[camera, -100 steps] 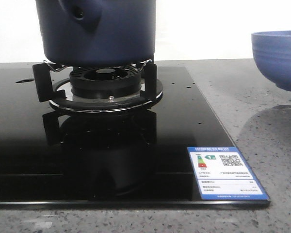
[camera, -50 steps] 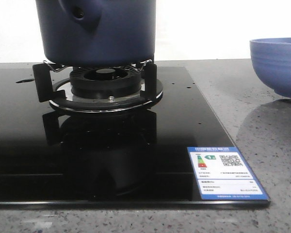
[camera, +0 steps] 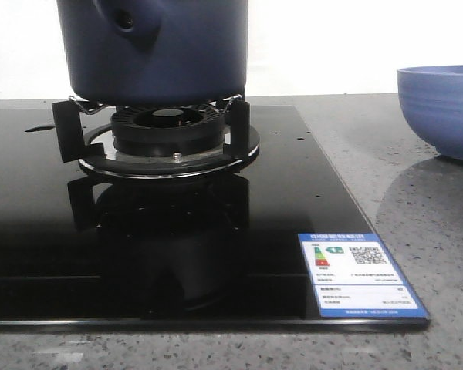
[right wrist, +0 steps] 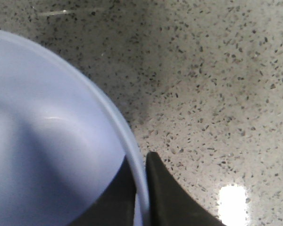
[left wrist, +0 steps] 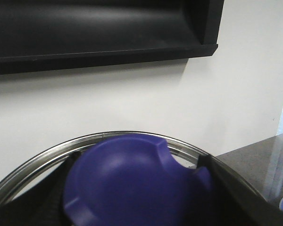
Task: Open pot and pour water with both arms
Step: 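Lower the bowl with the right gripper back onto the counter, then open the right gripper and raise it off the bowl rim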
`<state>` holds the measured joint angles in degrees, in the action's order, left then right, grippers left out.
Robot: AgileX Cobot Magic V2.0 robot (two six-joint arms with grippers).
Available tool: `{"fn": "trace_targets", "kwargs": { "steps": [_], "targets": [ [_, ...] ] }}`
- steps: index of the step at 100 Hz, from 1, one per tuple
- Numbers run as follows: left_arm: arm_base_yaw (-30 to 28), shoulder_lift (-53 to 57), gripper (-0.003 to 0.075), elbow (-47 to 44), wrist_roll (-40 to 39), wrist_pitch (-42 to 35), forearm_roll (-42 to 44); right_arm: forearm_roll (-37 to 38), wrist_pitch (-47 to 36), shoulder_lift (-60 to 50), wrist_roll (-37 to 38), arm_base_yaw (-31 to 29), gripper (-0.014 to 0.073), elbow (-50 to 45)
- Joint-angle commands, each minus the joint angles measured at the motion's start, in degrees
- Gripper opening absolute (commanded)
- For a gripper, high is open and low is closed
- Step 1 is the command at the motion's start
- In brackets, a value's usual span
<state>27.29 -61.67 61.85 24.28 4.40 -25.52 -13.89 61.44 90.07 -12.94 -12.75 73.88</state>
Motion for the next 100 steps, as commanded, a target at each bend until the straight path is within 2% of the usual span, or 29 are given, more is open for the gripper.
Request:
{"fn": "trace_targets", "kwargs": {
  "steps": [1, 51, 94, 100],
  "targets": [
    [0.37, 1.49, 0.0333, 2.07, -0.10, -6.18, -0.52, -0.96, -0.77, -1.89, -0.41, -0.24, -0.0058, 1.34],
    [0.37, 1.49, 0.0333, 2.07, -0.10, -5.53, -0.52, -0.96, -0.64, -1.89, -0.41, -0.24, -0.0058, 1.34],
    [0.37, 1.49, 0.0333, 2.07, -0.10, -5.14, -0.52, -0.88, -2.60, -1.89, -0.41, -0.24, -0.0058, -2.43],
    [0.37, 1.49, 0.0333, 2.07, -0.10, -5.14, -0.52, -1.59, -2.60, -2.00, -0.86, -0.24, -0.0034, -2.43]
  ]
}}
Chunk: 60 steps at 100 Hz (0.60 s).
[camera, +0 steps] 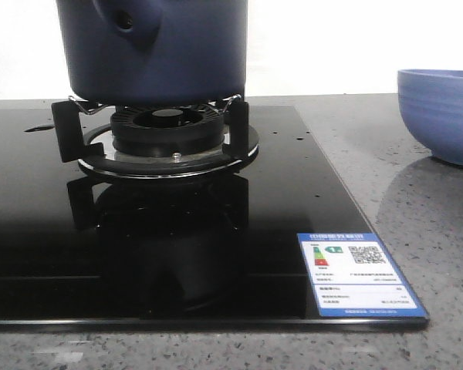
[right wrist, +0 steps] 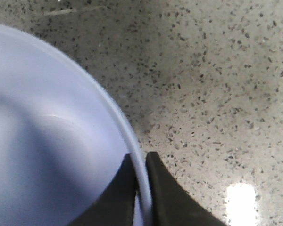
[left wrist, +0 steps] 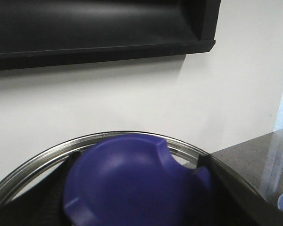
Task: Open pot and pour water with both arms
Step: 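Open the right gripper and raise it off the bowl rim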
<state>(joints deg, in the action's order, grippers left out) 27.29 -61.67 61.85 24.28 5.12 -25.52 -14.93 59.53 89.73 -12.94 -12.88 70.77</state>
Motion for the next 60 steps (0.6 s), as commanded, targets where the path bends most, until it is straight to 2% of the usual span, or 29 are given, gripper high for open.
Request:
{"fn": "trace_targets", "kwargs": {
  "steps": [1, 9, 21, 28, 41, 60],
  "targets": [
    [0.37, 1.49, 0.0333, 2.07, -0.10, -5.86, -0.52, -0.68, -0.69, -1.77, -0.87, -0.10, -0.0027, 0.76],
    [0.37, 1.49, 0.0333, 2.07, -0.10, -5.86, -0.52, -1.35, -0.69, -2.43, -0.97, -0.10, 0.0090, 1.54],
    [0.37, 1.49, 0.0333, 2.07, -0.10, -5.86, -0.52, -1.54, 0.46, -3.72, -0.71, -0.10, 0.0400, 4.73],
    [0.37, 1.49, 0.0333, 2.07, -0.10, -5.86, -0.52, -1.69, 2.02, -4.76, -0.55, -0.10, 0.0509, 7.34],
    [0.37, 1.40, 0.0333, 2.07, -0.10, -5.86, -0.52, -2.82, 4.21, -7.29, -0.55, -0.10, 0.0524, 11.73],
    [0.48, -0.53, 0.0333, 2.07, -0.10, -5.81, -2.73, -8.77, 4.18, -13.10, -0.99, -0.10, 0.0524, 13.07]
  ]
}}
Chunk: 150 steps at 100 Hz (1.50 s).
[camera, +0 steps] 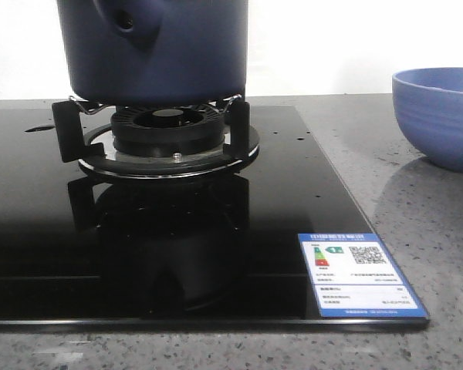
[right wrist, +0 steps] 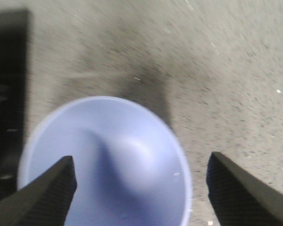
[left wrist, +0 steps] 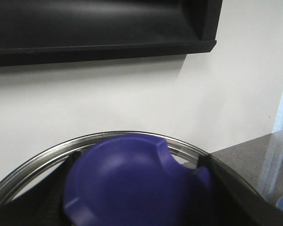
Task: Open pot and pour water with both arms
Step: 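Open the right gripper and raise it off the bowl rim, then lower the lid onto the pot with the left gripper and release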
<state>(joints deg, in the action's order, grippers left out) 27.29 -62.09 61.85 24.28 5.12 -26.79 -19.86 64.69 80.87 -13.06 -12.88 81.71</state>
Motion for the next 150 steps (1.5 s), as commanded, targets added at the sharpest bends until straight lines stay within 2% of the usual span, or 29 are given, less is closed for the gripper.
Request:
{"fn": "trace_targets", "kwargs": {
  "steps": [1, 22, 44, 98, 133, 140, 150],
  "targets": [
    [0.48, -0.36, 0.0333, 2.07, -0.10, -5.81, -1.45, -3.99, -0.97, -4.64, -0.98, -0.10, 0.0524, 2.12],
    [3.64, -4.76, 0.0333, 2.07, -0.10, -7.83, -1.45, -4.88, -0.85, -10.04, -1.26, -0.10, 0.0524, 2.12],
    [8.40, -10.42, 0.0333, 2.07, -0.10, -15.08, 0.22, -5.56, 0.66, -12.79, -1.26, -0.10, 0.0524, 2.12],
    [8.41, -17.73, 0.0333, 2.07, -0.10, -17.58, 0.35, -6.30, -2.68, -13.66, -2.19, 0.00, 0.0524, -5.42],
    [8.41, -19.42, 0.0338, 2.07, -0.10, -17.74, 0.35, -7.22, -3.19, -13.66, -2.74, 0.00, 0.0524, -5.67],
    [8.41, -19.42, 0.0367, 2.07, -0.10, -17.74, 0.35, -7.22, -3.19, -13.66, -2.74, 0.00, 0.0524, -5.67],
    [8.41, -19.06, 0.0498, 2.07, -0.10, -17.62, 0.35, -7.22, -3.19, -13.66, -2.74, 0.00, 0.0524, -5.67]
  ]
}}
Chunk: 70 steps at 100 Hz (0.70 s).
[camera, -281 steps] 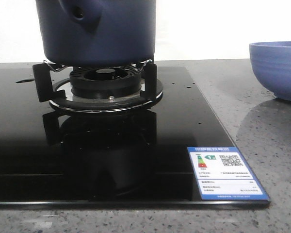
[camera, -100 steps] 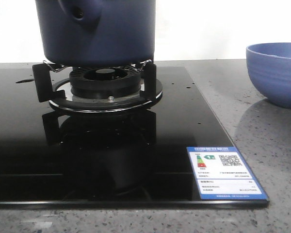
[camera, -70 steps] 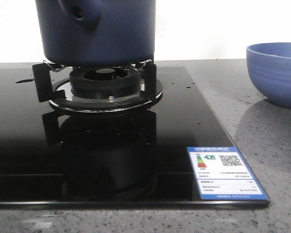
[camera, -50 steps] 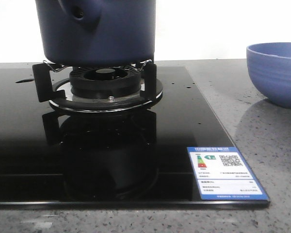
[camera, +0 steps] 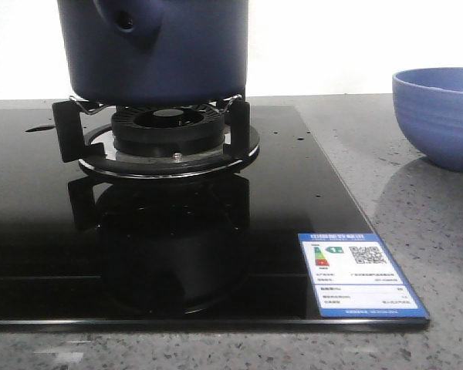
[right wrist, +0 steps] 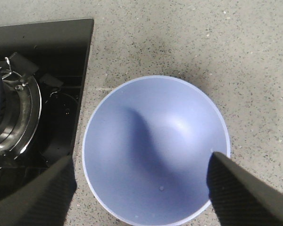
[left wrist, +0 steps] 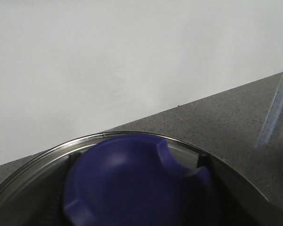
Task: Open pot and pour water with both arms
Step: 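Lower the lid onto the pot with the left gripper and release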
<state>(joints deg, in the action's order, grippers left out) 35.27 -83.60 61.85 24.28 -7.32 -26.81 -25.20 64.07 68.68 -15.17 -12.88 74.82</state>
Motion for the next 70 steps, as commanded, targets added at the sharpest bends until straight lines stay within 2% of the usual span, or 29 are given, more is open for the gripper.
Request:
{"fn": "trace_targets", "kwargs": {
  "steps": [1, 4, 11, 36, 50, 57, 61, 66, 70],
  "targets": [
    [0.44, 2.58, 0.0519, 2.07, -0.10, -5.17, 0.37, -1.88, -2.57, -1.47, -0.63, 0.00, 0.0524, 1.23],
    [0.44, 2.72, 0.0562, 2.07, -0.10, -4.93, 0.37, -1.88, -2.70, -1.47, -0.63, 0.00, 0.0524, 1.23],
    [0.44, 3.64, 0.0601, 2.07, -0.10, -4.21, 0.37, -1.88, -2.94, -1.47, -0.73, 0.00, 0.0524, 1.23],
    [0.44, 12.05, 0.0599, 2.07, -0.10, -0.26, 0.96, -1.96, -3.07, -1.47, -0.73, 0.00, 0.0524, 1.23],
    [-0.39, 18.74, 0.0598, 2.07, -0.10, 0.09, 4.63, -3.82, -3.83, -1.47, -0.73, 0.00, 0.0524, 1.23],
    [-1.97, 21.60, 0.0597, 2.07, -0.10, 1.21, 6.52, -7.46, -5.39, -1.72, -0.73, 0.00, 0.0523, 1.23],
    [-3.22, 22.90, 0.0582, 2.07, -0.10, 1.99, 6.65, -11.93, -6.71, -1.72, -2.09, 0.00, 0.0504, 1.23],
    [-5.01, 24.17, 0.0538, 2.07, -0.10, 3.42, 6.65, -17.27, -8.35, -1.95, -5.28, 0.00, 0.0462, 1.23],
    [-6.47, 25.07, 0.0475, 2.07, -0.10, 5.36, 6.65, -23.41, -9.85, -2.18, -8.72, 0.00, 0.0396, 1.23]
  ]
}}
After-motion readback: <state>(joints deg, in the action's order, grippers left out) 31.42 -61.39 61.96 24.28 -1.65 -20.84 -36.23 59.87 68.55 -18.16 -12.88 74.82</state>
